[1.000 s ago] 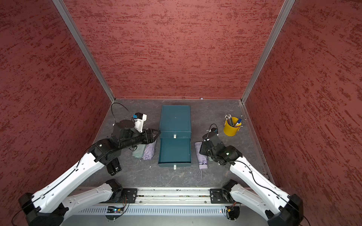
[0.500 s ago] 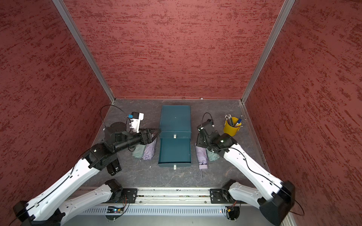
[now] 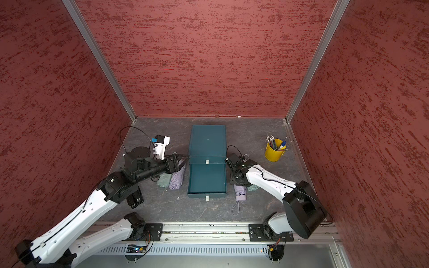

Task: Place the umbrella in the drawer by color
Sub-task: Pick up the umbrella from the center of the board.

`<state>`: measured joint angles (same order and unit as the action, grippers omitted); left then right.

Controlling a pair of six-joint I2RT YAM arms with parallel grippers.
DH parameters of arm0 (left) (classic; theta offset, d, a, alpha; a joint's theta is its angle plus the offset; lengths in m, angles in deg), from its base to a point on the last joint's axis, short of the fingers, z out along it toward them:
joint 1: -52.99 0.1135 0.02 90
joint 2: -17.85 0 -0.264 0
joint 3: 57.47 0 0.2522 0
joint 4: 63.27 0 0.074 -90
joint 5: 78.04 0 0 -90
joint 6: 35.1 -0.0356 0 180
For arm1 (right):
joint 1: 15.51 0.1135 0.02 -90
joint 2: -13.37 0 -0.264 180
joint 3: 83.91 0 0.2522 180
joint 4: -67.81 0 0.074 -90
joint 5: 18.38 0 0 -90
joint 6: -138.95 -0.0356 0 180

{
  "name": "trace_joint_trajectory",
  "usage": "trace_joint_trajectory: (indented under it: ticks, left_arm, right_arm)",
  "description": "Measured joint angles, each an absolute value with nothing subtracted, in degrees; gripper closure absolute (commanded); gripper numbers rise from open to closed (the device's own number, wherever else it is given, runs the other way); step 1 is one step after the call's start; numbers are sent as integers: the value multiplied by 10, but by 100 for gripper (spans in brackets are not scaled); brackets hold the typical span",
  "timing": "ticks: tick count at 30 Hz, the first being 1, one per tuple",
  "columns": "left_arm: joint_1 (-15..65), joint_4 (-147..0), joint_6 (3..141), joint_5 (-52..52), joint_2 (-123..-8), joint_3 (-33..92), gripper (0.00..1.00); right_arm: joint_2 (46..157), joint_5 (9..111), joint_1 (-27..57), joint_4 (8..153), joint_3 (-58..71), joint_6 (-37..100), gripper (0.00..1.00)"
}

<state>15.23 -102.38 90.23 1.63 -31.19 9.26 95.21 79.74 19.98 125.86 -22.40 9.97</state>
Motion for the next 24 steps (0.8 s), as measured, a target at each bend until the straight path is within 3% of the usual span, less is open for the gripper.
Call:
trace_joint_trajectory:
  ticks: [6, 13, 24]
  left_arm:
    - [152, -1024, 902, 16, -315, 92, 32]
    - [152, -1024, 902, 15, -318, 92, 32]
    - [152, -989, 887, -35, -317, 92, 20]
  right_arm:
    - [956, 798, 200, 1240, -235, 97, 79]
    - [930, 808, 199, 1245, -235, 93, 98]
    - [693, 834, 203, 1318, -126, 107, 100]
